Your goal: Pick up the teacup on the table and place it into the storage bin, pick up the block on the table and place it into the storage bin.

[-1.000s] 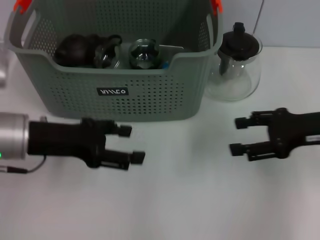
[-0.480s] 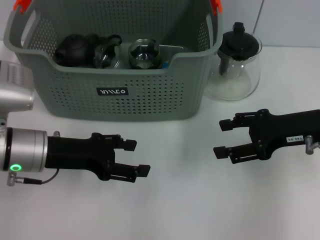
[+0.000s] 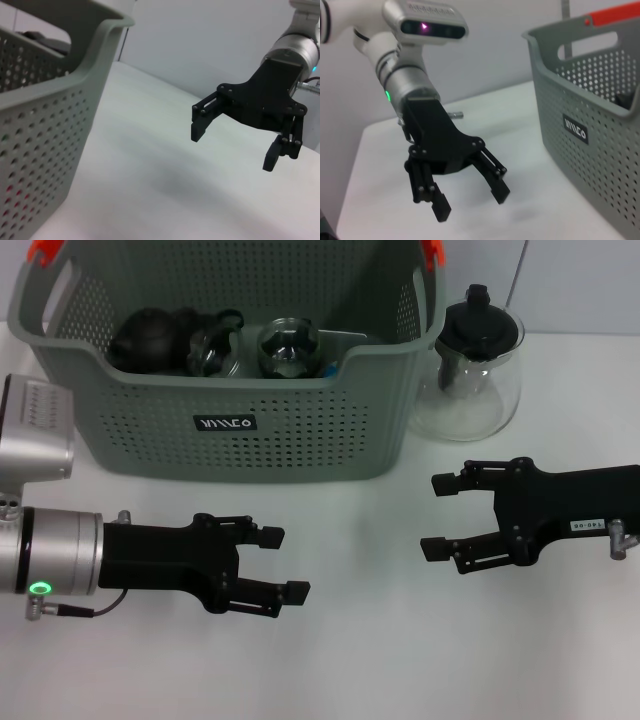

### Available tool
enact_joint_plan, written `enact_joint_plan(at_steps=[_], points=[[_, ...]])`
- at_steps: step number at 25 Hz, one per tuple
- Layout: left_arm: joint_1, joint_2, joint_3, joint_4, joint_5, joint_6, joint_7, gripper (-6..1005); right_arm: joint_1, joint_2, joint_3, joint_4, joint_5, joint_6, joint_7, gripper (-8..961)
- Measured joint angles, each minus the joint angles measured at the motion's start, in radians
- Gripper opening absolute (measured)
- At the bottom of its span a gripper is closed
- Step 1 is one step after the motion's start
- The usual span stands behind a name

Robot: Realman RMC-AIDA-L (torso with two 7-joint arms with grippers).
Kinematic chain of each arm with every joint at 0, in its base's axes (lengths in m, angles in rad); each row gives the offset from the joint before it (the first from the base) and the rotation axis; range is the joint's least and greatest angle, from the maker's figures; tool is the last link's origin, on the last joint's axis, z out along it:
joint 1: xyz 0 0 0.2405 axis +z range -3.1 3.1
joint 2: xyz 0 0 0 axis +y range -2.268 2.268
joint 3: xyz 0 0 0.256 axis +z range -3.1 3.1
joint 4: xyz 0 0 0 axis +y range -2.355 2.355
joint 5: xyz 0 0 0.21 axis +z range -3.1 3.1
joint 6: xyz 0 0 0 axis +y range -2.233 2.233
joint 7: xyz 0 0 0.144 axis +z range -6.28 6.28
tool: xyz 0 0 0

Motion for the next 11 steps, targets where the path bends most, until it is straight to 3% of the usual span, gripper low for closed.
enact_joint_plan(at_steps=[11], points=[[-0.011, 0.003, -0.011, -0.016, -0.070, 0.043, 0.069, 865, -0.023, -0.011, 0.000, 0.016, 0.041, -0.024, -0.030, 920]])
